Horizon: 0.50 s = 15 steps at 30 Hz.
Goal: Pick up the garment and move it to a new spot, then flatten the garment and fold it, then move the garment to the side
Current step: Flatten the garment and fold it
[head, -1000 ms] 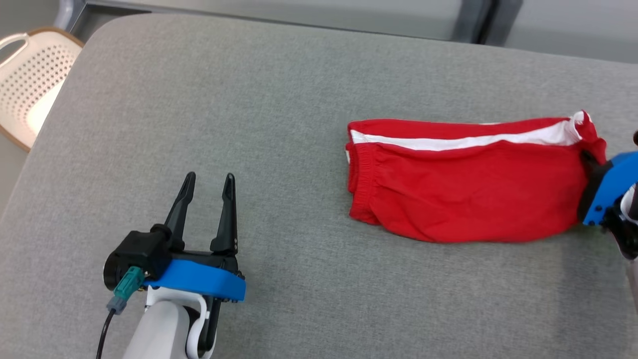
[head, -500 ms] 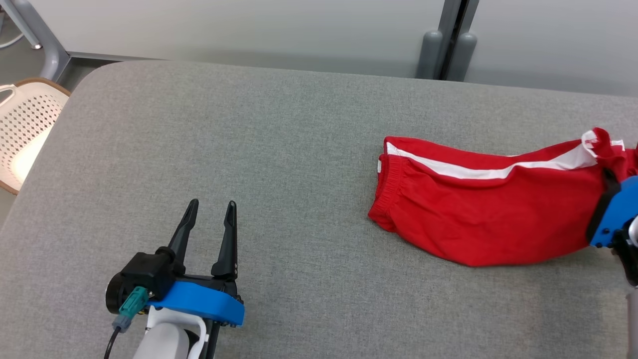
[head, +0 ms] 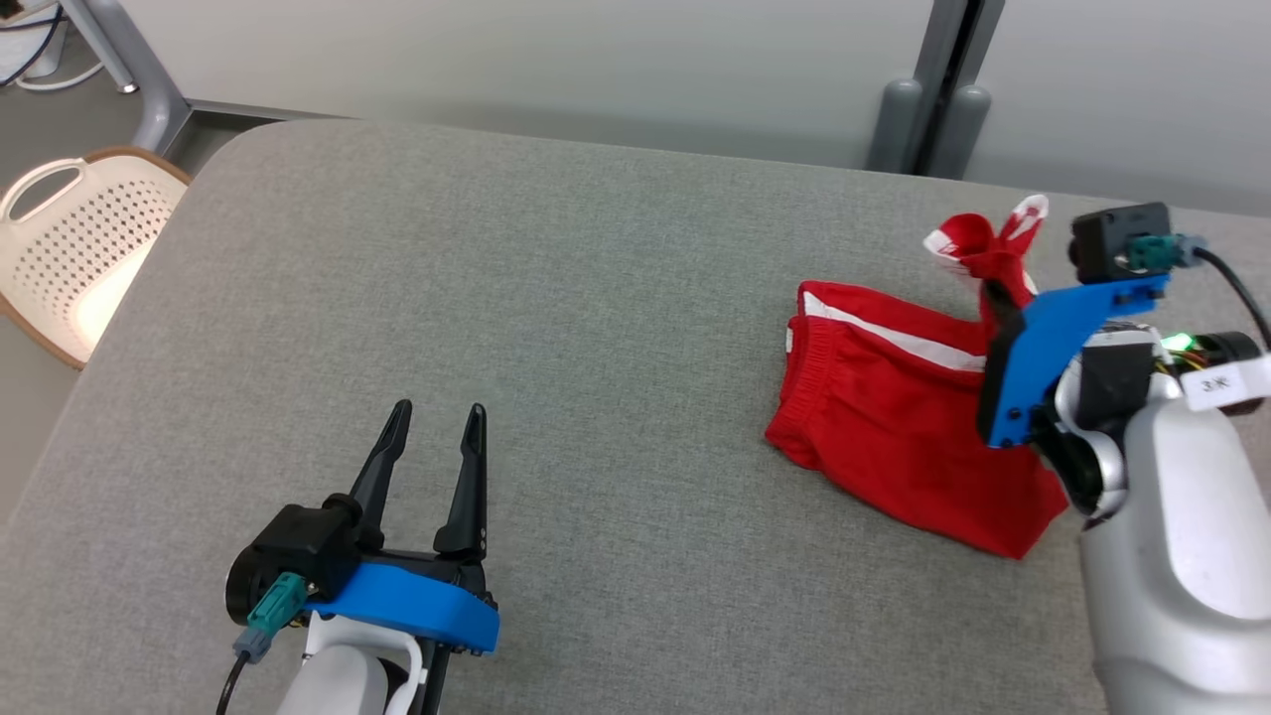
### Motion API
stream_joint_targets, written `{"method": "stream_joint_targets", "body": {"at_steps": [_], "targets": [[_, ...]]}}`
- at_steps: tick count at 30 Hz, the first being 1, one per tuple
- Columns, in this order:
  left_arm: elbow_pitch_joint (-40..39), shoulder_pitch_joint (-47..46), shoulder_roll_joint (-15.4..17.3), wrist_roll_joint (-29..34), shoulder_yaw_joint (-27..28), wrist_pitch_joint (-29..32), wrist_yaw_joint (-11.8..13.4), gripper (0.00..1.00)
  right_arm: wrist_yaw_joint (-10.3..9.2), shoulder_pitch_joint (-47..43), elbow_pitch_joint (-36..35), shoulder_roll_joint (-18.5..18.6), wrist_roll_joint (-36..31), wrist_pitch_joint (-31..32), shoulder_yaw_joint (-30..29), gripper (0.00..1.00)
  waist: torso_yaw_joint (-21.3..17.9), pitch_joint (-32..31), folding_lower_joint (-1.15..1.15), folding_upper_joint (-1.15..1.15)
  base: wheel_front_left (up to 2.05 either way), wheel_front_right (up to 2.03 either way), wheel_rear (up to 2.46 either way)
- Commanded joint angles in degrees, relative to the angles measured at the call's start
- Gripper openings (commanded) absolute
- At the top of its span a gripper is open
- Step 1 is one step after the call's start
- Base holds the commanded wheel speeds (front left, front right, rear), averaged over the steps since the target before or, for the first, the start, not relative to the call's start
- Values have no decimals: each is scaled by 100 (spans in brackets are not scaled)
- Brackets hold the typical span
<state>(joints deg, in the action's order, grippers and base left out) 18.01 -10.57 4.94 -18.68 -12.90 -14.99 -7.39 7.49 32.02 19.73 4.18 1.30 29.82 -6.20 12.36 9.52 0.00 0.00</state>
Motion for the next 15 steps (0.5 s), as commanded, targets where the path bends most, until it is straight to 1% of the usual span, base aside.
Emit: {"method": "stream_joint_targets", "body": {"at_steps": [1,4,5,7,13,14,15], "targets": [[-17,-44,8,-31,-3,-23,-9,100,1,112,135,-49,4,28,106,0,68,35,0,0,0,0,0],[-22,-95,-19,-44,-12,-23,-9,100,1,298,484,-113,67,0,369,0,163,73,0,0,0,0,0],[-20,-122,-36,-90,-35,-23,-9,100,1,397,791,-124,62,-28,534,0,225,88,0,0,0,0,0],[-10,-134,-45,-97,-67,-23,-9,100,1,499,1071,-124,62,-89,677,0,285,93,0,0,0,0,0],[12,-145,-51,-125,-92,-23,-9,100,1,740,1810,-126,474,-336,1109,0,383,109,0,0,0,0,0],[13,-147,-51,-126,-90,-23,-9,100,1,768,1899,-126,565,-379,1170,17,391,111,0,0,0,0,0],[17,-148,-50,-126,-87,-24,-9,100,1,785,1988,-126,677,-399,1231,100,395,110,0,0,0,0,0]]}}
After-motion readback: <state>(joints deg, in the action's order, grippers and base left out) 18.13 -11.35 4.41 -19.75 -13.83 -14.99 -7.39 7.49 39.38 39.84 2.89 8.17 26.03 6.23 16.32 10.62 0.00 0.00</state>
